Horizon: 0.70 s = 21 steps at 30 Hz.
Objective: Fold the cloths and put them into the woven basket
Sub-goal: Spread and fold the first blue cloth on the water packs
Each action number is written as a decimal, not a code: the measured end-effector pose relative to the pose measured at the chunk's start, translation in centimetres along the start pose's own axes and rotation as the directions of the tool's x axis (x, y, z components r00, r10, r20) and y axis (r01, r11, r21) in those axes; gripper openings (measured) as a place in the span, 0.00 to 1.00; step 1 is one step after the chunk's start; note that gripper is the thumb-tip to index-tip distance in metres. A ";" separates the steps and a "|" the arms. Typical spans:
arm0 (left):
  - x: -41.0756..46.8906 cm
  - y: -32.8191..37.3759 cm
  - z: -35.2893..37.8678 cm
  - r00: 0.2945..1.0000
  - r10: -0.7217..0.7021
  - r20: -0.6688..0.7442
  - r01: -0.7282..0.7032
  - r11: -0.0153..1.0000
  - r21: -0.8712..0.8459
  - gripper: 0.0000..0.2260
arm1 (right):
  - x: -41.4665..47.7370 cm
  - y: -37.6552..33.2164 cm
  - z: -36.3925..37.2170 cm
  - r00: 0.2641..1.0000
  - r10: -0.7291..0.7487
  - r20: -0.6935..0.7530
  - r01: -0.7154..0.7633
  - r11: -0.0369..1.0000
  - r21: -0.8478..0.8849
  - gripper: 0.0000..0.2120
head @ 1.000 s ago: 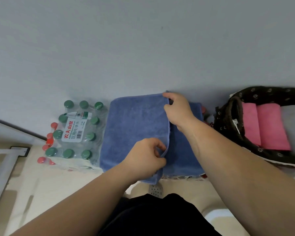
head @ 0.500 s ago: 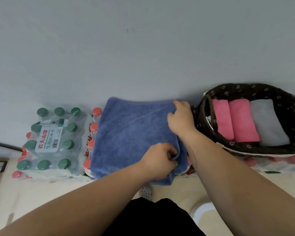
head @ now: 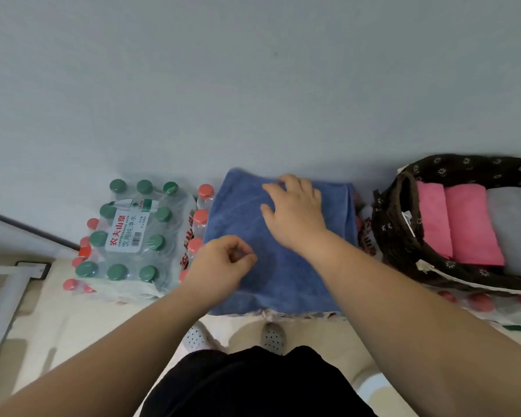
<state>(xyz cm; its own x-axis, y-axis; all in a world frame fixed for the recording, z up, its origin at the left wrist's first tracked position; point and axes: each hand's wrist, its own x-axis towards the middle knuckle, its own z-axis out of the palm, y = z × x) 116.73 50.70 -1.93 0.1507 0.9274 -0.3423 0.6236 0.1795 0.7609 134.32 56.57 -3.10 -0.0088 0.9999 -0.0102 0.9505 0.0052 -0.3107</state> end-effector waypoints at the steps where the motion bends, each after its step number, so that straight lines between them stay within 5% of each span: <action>1: -0.4 -1.2 -1.1 0.995 -0.044 -0.089 0.046 0.999 0.014 0.06 | 0.6 -1.2 0.2 0.997 -0.069 0.023 0.069 0.997 0.019 0.20; 4: -1.6 -3.6 -3.4 0.954 -0.161 -0.255 0.183 0.981 0.066 0.07 | 2.4 -4.5 0.9 0.967 -0.226 0.120 0.225 0.974 0.015 0.19; 8: -2.5 -5.0 -3.6 0.951 -0.173 -0.257 0.238 0.940 0.246 0.11 | 4.7 -7.2 1.2 0.923 -0.233 0.306 0.294 0.940 -0.171 0.27; 13: -2.2 -5.3 -2.8 0.962 -0.129 -0.240 0.206 0.920 0.333 0.10 | 6.6 -8.4 1.3 0.934 -0.260 0.246 0.335 0.879 -0.339 0.15; 21: -3.8 -5.3 -4.1 0.952 -0.200 -0.233 0.200 0.979 -0.026 0.06 | 7.3 -10.3 0.1 0.916 -0.368 0.158 0.398 0.875 -0.276 0.12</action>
<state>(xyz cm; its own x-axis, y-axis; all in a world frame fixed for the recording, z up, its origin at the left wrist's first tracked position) 109.77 47.58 -2.41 -0.1600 0.9230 -0.3500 0.6210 0.3697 0.6911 124.40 63.84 -0.09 -0.4066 0.9125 -0.0448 0.9136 0.4064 -0.0130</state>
